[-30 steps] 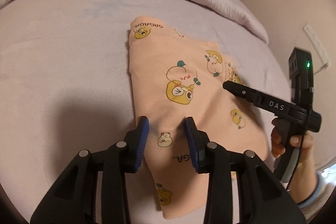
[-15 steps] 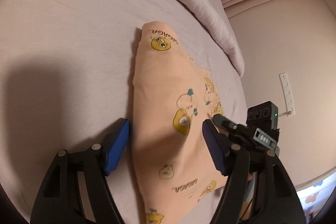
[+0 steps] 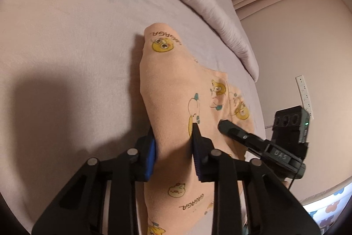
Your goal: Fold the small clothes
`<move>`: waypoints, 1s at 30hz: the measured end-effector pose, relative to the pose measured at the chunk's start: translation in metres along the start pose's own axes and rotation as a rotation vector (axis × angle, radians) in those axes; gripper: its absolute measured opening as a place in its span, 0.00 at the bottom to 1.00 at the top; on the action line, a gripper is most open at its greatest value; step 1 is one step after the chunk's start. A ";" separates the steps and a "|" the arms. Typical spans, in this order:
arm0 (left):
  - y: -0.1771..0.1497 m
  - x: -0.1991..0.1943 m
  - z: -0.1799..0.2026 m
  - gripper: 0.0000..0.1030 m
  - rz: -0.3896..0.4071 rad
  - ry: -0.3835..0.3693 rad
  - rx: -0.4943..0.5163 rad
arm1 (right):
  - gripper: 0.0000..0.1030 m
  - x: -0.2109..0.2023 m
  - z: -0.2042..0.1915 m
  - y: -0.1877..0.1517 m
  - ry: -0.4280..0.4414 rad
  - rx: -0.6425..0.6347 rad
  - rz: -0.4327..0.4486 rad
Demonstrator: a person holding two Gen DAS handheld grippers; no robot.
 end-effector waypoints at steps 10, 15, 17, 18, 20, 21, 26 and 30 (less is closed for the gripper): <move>0.000 -0.085 -0.005 0.24 0.125 0.062 0.026 | 0.26 0.000 -0.085 0.002 0.118 -0.137 0.019; -0.008 -0.135 -0.035 0.24 0.182 0.161 0.008 | 0.26 0.035 -0.124 -0.010 0.162 -0.181 -0.036; -0.011 -0.145 -0.050 0.24 0.188 0.208 -0.008 | 0.26 0.055 -0.134 -0.014 0.165 -0.192 -0.067; -0.012 -0.147 -0.058 0.25 0.188 0.226 -0.019 | 0.26 0.067 -0.137 -0.016 0.143 -0.201 -0.080; -0.017 -0.150 -0.081 0.25 0.181 0.266 -0.054 | 0.27 0.083 -0.135 -0.019 0.117 -0.189 -0.117; -0.018 -0.147 -0.092 0.26 0.173 0.293 -0.075 | 0.27 0.095 -0.132 -0.021 0.102 -0.176 -0.142; -0.024 -0.141 -0.116 0.42 0.165 0.314 -0.124 | 0.48 0.110 -0.110 -0.021 0.013 -0.125 -0.182; -0.030 -0.149 -0.110 0.51 0.175 0.343 -0.093 | 0.52 0.088 -0.105 -0.022 0.012 -0.134 -0.176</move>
Point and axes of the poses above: each gripper's, at about its wrist camera, not at the fingertips, and x roughly the way its jaws point, z to its right, y to its top, the point moved 2 cm from there along x, roughly the way its jaws point, and after that the axes turned 2 degrees about y, right-handed, at the moved point
